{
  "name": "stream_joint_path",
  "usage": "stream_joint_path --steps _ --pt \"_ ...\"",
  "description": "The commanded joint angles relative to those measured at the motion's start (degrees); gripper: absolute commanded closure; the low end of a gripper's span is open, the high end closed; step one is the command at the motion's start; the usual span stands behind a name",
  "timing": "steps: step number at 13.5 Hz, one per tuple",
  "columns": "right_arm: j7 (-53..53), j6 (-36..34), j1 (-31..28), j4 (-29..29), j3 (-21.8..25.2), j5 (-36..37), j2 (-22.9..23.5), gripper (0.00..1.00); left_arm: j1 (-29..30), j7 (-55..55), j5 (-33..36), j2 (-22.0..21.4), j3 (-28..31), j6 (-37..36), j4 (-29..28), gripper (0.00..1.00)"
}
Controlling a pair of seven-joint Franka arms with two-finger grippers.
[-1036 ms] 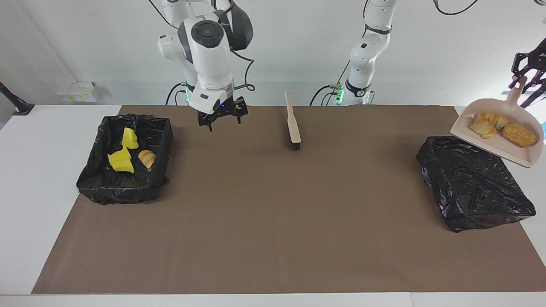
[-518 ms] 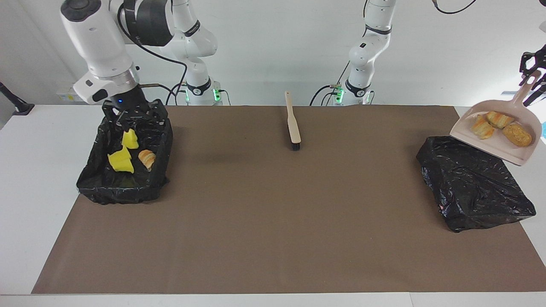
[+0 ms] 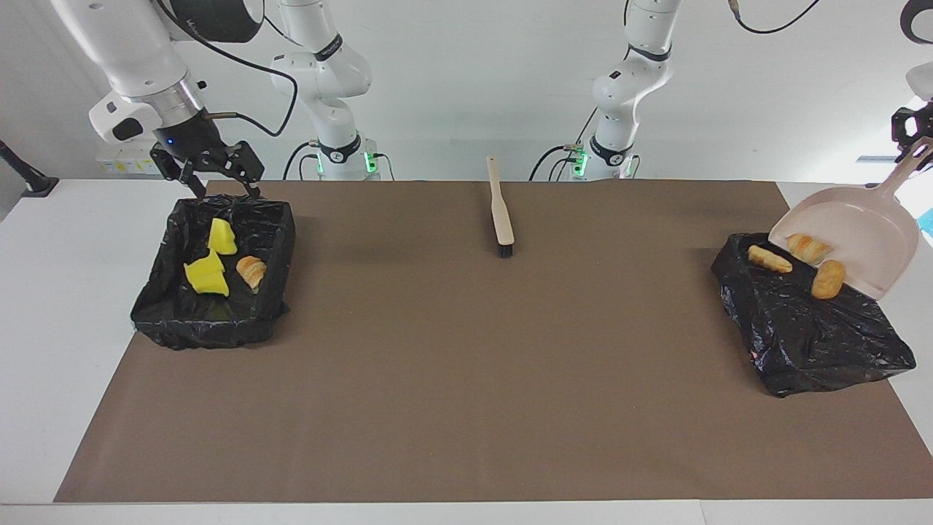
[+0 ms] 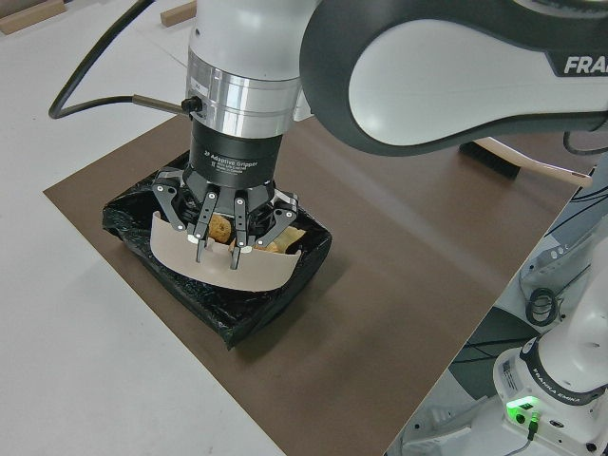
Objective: Sweep and dump trash in bin
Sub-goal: 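Tip the dustpan over the bin with the left gripper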
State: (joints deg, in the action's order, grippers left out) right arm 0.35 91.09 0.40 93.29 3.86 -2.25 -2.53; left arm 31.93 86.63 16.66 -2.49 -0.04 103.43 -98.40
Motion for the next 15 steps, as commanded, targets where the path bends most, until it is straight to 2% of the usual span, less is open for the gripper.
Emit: stream_joint_path --steps 1,4,7,10,12,15 --pt "0.1 2.1 1.9 1.2 -0.8 2.9 -0.6 0.00 -3.8 0.0 5.3 0.3 0.7 0.1 2.2 1.00" --pt "0.0 1.7 2.6 1.2 -0.7 3.6 -0.6 0.00 -10.3 2.2 9.5 -0.8 0.7 -2.6 7.8 1.00" --pt "0.1 1.7 2.6 1.1 -0.6 3.7 -0.6 0.00 -12.8 2.7 8.0 -1.5 -0.7 -7.4 12.3 1.00" --pt "0.0 1.7 2.6 1.2 -0.7 3.7 -0.6 0.00 -12.7 1.4 -3.7 -3.1 -1.8 -10.5 11.9 1.00" --pt "0.1 1.7 2.6 1.1 -0.6 3.6 -0.6 0.00 -14.2 0.3 -6.5 -4.2 -3.5 -16.6 11.3 1.00" --pt "0.1 1.7 2.6 1.1 -0.7 3.7 -0.6 0.00 -19.2 -16.3 -14.0 -6.2 -5.8 -17.6 6.8 1.00"
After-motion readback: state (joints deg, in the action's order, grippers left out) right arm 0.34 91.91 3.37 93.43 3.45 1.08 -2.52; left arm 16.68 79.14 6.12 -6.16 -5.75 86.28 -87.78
